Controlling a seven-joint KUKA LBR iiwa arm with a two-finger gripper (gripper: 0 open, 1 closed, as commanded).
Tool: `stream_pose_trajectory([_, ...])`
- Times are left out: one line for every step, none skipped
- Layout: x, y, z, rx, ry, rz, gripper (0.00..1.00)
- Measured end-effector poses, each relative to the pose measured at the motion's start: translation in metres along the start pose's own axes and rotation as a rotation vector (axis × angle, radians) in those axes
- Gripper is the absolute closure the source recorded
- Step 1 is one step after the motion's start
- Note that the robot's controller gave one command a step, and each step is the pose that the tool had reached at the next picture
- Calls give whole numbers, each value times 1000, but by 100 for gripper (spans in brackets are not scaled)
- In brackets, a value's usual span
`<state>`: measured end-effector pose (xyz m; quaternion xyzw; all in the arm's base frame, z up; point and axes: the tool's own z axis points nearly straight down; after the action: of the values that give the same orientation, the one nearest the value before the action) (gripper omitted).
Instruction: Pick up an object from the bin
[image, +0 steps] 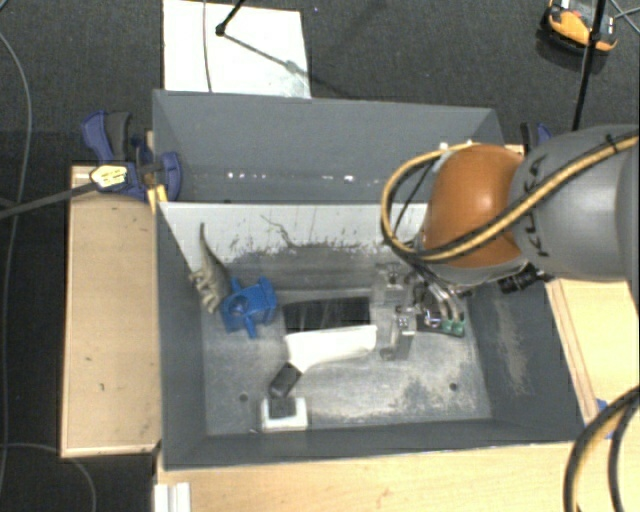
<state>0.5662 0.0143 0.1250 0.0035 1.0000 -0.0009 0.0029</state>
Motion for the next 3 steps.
stream_pose_trajectory([-12, 56, 48, -4, -1, -98, 0])
stream_pose_trajectory([-2, 77, 54, -1, -1, -47, 100])
stream_pose_trajectory([-2, 77, 54, -1, -1, -47, 100])
